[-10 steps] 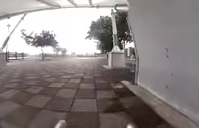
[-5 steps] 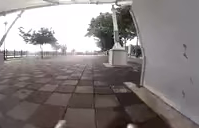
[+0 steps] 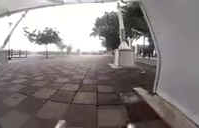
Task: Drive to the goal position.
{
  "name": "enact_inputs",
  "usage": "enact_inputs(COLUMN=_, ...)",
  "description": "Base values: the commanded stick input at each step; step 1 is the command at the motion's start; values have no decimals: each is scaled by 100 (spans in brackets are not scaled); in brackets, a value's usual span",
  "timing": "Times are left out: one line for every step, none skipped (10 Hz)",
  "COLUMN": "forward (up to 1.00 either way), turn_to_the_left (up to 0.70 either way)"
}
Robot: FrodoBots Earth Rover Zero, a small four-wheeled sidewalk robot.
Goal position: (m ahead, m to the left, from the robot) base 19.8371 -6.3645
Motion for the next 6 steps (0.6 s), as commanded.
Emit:
enact_inputs(forward=70, turn_to_the_left=0)
enact_inputs(forward=70, turn_to_the_left=0)
enact_inputs(forward=70, turn_to_the_left=0)
enact_inputs(forward=70, turn_to_the_left=0)
enact_inputs(forward=70, turn_to_the_left=13)
enact_inputs(forward=70, turn_to_the_left=35)
